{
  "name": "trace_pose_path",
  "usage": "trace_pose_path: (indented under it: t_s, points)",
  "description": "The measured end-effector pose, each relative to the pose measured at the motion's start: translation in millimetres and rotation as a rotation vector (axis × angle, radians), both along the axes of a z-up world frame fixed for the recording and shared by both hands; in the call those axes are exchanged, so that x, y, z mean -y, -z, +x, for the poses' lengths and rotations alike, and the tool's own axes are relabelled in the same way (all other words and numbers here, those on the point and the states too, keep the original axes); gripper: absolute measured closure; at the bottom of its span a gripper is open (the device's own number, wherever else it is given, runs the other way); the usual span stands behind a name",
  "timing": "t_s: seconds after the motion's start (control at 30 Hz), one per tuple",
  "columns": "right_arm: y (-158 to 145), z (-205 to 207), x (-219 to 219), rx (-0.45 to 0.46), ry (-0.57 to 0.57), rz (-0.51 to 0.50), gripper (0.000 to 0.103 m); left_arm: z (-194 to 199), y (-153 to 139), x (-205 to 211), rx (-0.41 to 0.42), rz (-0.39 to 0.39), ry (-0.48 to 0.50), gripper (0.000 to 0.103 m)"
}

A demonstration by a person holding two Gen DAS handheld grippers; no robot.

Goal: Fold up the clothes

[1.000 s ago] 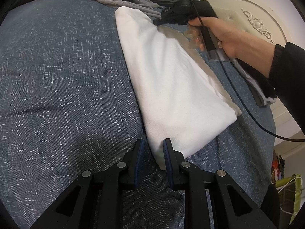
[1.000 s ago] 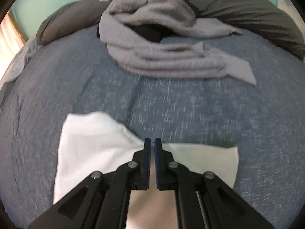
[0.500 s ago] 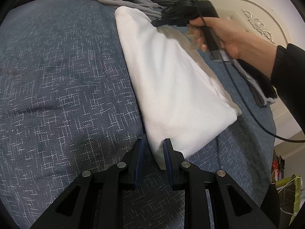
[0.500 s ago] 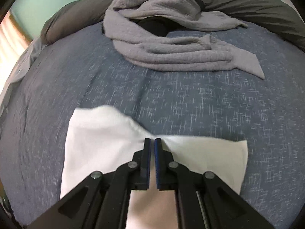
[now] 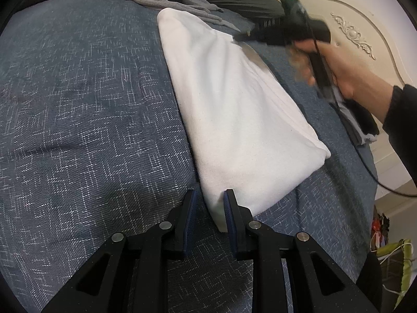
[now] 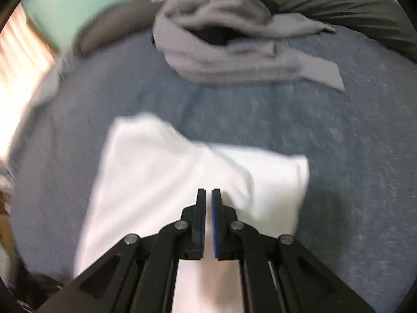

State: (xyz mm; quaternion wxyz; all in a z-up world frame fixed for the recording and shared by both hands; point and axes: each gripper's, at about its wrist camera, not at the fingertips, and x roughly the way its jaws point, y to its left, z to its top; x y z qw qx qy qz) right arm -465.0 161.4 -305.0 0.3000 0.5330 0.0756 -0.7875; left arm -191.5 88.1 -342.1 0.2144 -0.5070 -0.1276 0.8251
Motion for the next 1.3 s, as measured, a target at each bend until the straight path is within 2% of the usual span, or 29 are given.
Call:
trace_pose_path:
  t_s: [0.2, 0.33, 0.43, 0.5, 0.63, 0.7, 0.87, 0.97, 1.03, 1.13, 1.23, 1.3]
  points:
    - [-9.8, -5.6, -30.0, -0.056, 0.15, -0.08, 0.099, -0.2, 0.2, -2.0, 0.0, -0.001, 0.001, 0.079]
    - [-17.8, 16.9, -35.9, -0.028, 0.073, -0.19, 0.099, -5.7, 0.7, 27.6, 0.003, 0.004, 0.001, 0.078]
    - [-5.2, 34.3, -32.5, 0.013, 0.01, -0.133, 0.099, -5.9, 0.2, 28.0, 0.002, 0.001, 0.001, 0.078]
    - [3.4, 36.6, -40.0, 0.014, 0.036, -0.066, 0.099, -6.0, -0.5, 28.1, 0.001, -0.002, 0.0, 0.078]
    - [-7.8, 38.5, -71.0, -0.001, 0.16, -0.143, 0.097, -6.7, -1.0, 28.7, 0.0, -0.007, 0.001, 0.078]
    - [-15.2, 48.1, -74.0, 0.011, 0.129, -0.195, 0.097, -7.3, -0.9, 29.8, 0.001, -0.005, 0.002, 0.078]
    - [-10.9, 84.6, -63.3, 0.089, 0.005, -0.149, 0.097, -7.6, -2.4, 30.4, -0.002, -0.018, 0.004, 0.078]
    - [1.4, 100.1, -64.5, 0.128, -0.011, -0.057, 0.097, -7.7, -3.0, 30.8, -0.003, -0.026, 0.003, 0.078]
    - [4.8, 105.2, -75.5, 0.129, 0.022, -0.012, 0.097, -6.9, -3.8, 31.3, -0.002, -0.029, 0.003, 0.078]
    - [-6.9, 112.5, -96.9, 0.114, 0.097, -0.048, 0.097, -6.2, -4.0, 31.8, -0.005, -0.036, 0.002, 0.077]
    - [-14.6, 129.8, -97.1, 0.13, 0.044, -0.084, 0.097, -1.4, 2.6, 21.3, -0.007, -0.041, 0.003, 0.077]
    - [-10.6, 141.6, -92.2, 0.146, 0.007, -0.052, 0.097, -0.8, 3.9, 20.5, -0.007, -0.04, 0.004, 0.077]
